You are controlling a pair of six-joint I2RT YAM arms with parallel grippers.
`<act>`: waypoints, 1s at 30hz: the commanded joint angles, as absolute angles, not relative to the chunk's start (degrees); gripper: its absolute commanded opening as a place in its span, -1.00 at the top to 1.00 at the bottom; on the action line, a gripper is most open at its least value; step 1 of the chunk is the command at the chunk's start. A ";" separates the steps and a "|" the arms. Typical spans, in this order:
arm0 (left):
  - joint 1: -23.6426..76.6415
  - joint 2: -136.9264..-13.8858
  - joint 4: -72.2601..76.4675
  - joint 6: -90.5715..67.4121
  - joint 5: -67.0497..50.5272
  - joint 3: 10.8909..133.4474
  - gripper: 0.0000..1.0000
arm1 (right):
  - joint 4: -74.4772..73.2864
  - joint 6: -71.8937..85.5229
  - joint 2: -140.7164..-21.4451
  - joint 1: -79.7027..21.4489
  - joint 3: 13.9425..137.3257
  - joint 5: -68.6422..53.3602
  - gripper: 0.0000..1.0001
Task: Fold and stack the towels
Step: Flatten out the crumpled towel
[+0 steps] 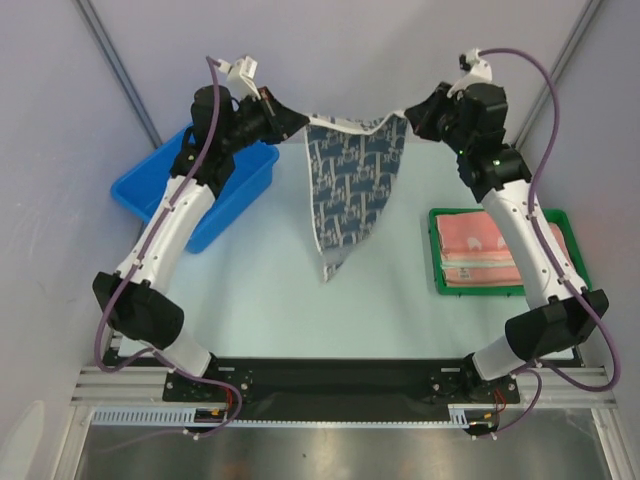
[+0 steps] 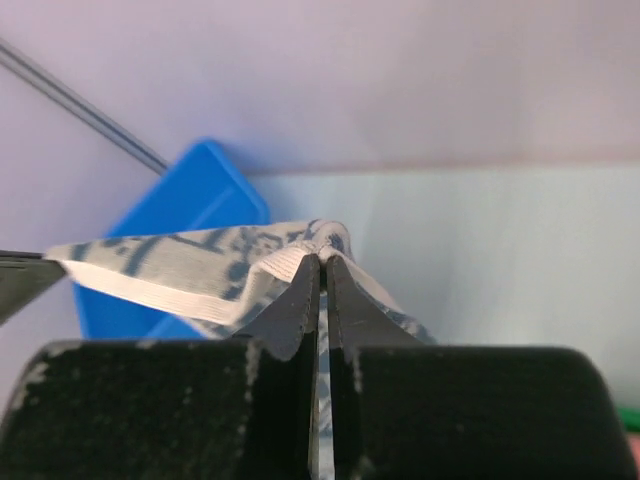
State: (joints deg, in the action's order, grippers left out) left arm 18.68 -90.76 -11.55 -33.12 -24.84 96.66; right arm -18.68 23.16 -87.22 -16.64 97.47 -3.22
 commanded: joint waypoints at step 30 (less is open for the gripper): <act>28.65 -43.13 -21.99 -34.30 -20.74 39.18 0.99 | -38.25 35.62 -49.99 -40.17 53.41 3.59 1.00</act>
State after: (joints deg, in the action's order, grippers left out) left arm 28.64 -39.86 -26.20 -35.53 -22.70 34.26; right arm -44.45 37.28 -48.25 -40.14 48.21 -2.00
